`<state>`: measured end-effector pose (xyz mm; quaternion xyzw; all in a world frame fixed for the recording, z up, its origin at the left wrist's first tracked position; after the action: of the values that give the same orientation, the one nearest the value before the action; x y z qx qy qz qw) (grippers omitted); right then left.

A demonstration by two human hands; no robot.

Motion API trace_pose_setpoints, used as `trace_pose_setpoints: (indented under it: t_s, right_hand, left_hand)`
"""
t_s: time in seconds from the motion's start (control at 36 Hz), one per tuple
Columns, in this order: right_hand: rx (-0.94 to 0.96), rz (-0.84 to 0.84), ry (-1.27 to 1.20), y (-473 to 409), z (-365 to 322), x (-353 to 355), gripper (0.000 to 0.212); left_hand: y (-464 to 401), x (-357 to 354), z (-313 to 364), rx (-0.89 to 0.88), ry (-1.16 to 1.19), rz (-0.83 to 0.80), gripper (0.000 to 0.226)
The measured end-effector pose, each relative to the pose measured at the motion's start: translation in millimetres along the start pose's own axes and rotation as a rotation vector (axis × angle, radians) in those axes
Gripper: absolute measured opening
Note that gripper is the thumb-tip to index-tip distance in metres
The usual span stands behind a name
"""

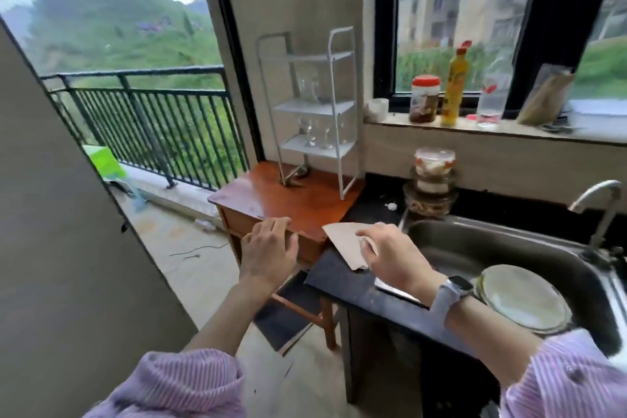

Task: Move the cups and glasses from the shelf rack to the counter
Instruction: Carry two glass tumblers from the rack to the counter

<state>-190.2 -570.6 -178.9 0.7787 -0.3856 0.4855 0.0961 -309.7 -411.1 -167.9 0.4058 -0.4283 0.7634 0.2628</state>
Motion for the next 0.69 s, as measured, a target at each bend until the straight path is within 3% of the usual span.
trace_pose_setpoints:
  t_s: [0.31, 0.69]
  right_hand:
    - [0.059, 0.006, -0.104, -213.3, -37.3, -32.3, 0.031]
    - [-0.001, 0.067, -0.141, -389.6, -36.4, -70.9, 0.029]
  left_hand:
    - [-189.8, -2.3, -74.5, 0.021, 0.055, 0.062, 0.033]
    - [-363.6, -56.6, -151.5, -0.051, 0.218, 0.085, 0.031]
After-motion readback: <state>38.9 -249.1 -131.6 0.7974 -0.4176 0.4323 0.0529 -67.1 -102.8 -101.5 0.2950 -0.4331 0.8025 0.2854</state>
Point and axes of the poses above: each hand's wrist, its own y-axis away from the middle knuckle, its own x-axis out of the back of the hand, z = x × y, the point moved 8 cm from there along -y, towards the middle knuckle, and after that the axes turned 6 degrees about -x, right-handed, at the moved point
